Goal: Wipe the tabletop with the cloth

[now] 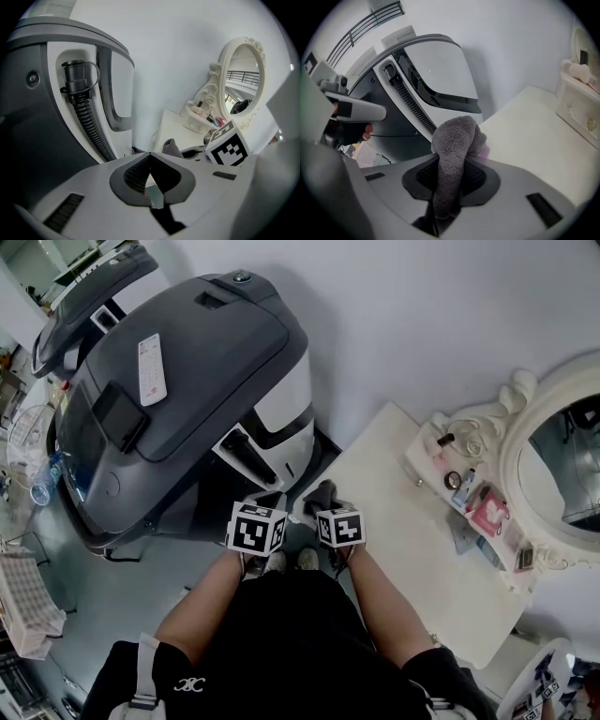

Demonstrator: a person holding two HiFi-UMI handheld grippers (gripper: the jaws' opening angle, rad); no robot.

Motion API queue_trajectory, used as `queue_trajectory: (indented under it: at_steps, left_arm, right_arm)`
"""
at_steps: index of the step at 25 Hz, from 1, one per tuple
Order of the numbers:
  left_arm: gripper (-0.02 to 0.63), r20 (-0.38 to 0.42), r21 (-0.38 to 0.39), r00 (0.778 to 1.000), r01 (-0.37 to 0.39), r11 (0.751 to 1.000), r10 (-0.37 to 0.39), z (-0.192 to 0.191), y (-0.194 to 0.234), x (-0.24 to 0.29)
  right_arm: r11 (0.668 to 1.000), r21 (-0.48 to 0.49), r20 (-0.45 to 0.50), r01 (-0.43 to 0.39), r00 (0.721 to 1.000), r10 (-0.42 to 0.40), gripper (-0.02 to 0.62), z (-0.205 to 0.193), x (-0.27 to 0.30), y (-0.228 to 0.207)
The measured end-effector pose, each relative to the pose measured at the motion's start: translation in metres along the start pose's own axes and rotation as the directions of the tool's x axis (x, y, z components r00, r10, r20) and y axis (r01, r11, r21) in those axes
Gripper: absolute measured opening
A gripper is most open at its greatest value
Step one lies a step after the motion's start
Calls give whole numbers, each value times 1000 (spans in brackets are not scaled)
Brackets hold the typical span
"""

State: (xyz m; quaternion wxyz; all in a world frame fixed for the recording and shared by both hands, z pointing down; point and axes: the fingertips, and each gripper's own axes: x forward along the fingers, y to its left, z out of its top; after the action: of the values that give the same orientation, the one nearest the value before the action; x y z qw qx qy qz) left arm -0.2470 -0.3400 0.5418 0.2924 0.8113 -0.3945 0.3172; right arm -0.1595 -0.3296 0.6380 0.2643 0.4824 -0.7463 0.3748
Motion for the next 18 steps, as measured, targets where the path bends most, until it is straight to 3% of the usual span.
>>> queue_trajectory:
  at_steps: [3,9,14,18]
  left_arm:
    - [0,-4,4,1000,-7,1000,7,4,-2,4]
    - [0,-9,-3,999,-38,999,38,10,-4,9]
    - [0,-26,-18,998,-52,998,52,6,-12,14]
    - [0,-47,-2,998,-42,999,42,4,-20,20]
  right_arm:
    - [999,26,22,36,999,-37,94,14,0,-17]
    - [981,80,80,179,979,-186,94,43,0,-68]
    - [941,192,114,279,946,-304,94,65,-3,-115]
    - [883,339,129,325,914,-386,94,79,-9,-151]
